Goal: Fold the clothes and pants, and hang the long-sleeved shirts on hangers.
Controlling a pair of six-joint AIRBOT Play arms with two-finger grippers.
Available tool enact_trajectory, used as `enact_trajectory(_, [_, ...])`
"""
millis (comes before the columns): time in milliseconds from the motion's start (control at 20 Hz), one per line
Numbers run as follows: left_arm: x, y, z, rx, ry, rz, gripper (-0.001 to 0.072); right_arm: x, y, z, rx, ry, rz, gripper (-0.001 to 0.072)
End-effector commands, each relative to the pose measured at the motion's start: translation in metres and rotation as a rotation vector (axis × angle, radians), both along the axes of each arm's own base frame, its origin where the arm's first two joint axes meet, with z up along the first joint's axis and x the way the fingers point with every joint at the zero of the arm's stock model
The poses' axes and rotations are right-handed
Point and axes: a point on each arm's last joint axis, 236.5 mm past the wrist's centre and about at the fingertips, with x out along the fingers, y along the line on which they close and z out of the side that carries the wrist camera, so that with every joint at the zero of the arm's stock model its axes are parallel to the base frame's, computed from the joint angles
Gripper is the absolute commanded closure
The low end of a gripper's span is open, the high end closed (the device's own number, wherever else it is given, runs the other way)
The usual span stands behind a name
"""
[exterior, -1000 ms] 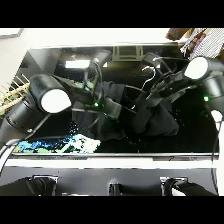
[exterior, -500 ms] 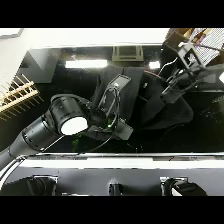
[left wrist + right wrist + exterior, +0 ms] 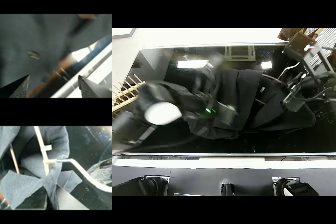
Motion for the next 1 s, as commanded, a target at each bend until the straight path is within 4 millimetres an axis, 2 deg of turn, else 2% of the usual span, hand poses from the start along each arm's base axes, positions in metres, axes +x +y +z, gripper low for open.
enact_trajectory(0, [0.034, 0.074, 0.049, 0.016, -0.124, 0.07, -0.0012, -0.009, 0.011, 0.0, -0.054, -0.016, 0.152, 0.068])
enact_trajectory(100, [0.045, 0.104, 0.061, 0.07, -0.213, 0.019, -0.0011, -0.01, 0.019, -0.001, -0.08, -0.033, 0.236, 0.068])
enact_trajectory(250, [0.05, 0.115, 0.053, 0.18, -0.292, -0.115, -0.0005, -0.012, 0.022, -0.011, -0.099, 0.0, 0.283, 0.068])
enact_trajectory(450, [0.044, 0.097, 0.034, 0.196, -0.279, -0.256, -0.0001, -0.011, 0.022, -0.015, -0.107, 0.016, 0.298, 0.068])
enact_trajectory(650, [0.021, 0.06, 0.017, 0.066, -0.238, -0.435, 0.0, -0.013, 0.026, -0.016, -0.114, 0.01, 0.337, 0.0679])
enact_trajectory(800, [0.016, 0.057, 0.001, 0.09, -0.25, -0.512, 0.0001, -0.011, 0.03, -0.02, -0.101, 0.024, 0.346, 0.068])
enact_trajectory(950, [0.025, 0.055, -0.01, 0.094, -0.271, -0.505, 0.0008, -0.012, 0.037, -0.019, -0.087, 0.019, 0.378, 0.068])
